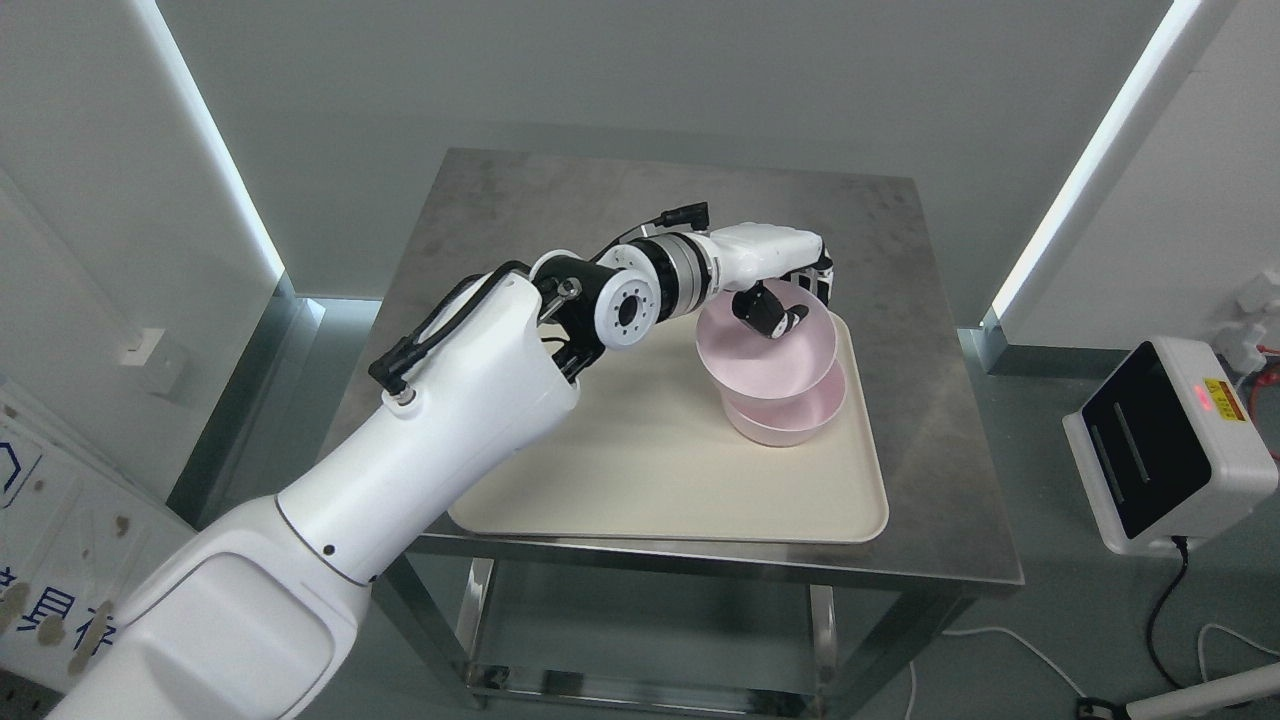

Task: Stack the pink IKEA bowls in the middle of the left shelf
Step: 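Lower the held bowl into the other pink bowl and open the left hand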

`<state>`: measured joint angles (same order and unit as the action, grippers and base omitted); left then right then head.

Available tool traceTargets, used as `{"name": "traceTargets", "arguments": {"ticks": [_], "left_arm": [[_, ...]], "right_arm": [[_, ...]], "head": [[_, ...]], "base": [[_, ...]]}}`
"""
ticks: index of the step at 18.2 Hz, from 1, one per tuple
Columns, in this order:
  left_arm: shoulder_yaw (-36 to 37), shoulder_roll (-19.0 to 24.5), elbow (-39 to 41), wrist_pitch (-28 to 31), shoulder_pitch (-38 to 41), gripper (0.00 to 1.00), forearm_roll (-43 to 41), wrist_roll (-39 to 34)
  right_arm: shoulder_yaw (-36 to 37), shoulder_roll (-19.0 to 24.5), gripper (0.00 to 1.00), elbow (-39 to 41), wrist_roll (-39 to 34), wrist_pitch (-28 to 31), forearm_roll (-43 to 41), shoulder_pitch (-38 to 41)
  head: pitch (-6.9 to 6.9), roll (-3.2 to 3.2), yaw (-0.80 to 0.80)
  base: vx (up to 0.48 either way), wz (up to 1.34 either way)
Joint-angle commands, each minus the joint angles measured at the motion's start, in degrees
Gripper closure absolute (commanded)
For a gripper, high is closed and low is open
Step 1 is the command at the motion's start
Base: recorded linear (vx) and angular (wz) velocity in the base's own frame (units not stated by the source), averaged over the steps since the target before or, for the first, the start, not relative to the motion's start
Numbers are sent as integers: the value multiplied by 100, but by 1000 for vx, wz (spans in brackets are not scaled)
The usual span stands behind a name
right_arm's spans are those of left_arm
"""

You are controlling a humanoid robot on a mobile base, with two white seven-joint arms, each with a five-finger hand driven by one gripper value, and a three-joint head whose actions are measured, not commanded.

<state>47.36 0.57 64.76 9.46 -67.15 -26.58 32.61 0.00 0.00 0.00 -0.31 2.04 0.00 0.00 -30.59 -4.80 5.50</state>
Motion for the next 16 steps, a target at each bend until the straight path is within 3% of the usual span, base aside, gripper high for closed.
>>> {"name": "traceTargets", "arguments": {"ticks": [1,4,7,12,16], "left_arm": [[-33,43,-368,-14,-27,61,47,-70],[-244,43,-245,-5,17,40,82,-9],[-1006,43,-149,-5,35,32,196,0],[-2773,43,728,74,218,32,1101,70],[-3084,43,2308,65,1656,32,1891,763]], "right_arm": [[62,-100,0,193,-5,-2,0,9],[62,-100,0,193,-5,-2,0,9],[62,-100,0,193,-5,-2,0,9],[62,-100,0,193,-5,-2,0,9],[62,-100,0,193,-5,-2,0,9]], "head": [[0,0,0],[0,0,0],[0,0,0],[0,0,0],[0,0,0]], "base": [[0,0],[0,0],[0,0],[0,0],[0,0]]}}
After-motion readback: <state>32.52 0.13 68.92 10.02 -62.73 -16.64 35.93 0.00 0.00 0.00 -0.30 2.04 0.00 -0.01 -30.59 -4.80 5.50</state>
